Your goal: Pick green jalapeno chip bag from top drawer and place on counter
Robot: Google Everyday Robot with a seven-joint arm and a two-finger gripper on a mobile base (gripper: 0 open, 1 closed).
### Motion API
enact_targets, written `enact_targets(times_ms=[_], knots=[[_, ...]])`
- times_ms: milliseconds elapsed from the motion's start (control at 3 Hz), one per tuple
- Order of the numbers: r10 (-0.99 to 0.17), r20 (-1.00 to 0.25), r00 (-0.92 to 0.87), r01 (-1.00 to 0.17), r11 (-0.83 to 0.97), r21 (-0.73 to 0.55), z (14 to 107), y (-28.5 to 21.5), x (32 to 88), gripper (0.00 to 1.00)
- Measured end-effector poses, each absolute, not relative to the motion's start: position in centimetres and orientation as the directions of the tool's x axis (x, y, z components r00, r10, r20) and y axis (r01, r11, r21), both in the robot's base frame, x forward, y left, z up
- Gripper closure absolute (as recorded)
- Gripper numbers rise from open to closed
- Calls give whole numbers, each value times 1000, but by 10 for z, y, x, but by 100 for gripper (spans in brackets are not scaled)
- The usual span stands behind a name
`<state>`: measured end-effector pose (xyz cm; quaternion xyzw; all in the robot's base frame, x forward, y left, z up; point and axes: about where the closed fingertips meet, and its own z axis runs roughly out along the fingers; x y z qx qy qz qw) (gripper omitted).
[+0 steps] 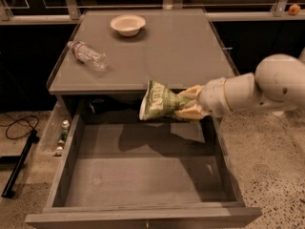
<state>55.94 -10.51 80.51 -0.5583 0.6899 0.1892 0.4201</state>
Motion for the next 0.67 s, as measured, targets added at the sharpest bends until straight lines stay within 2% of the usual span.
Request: enact_targets(times_ms=[667], knots=[[-616, -787, -16, -940, 278, -199, 804, -94, 557, 100]])
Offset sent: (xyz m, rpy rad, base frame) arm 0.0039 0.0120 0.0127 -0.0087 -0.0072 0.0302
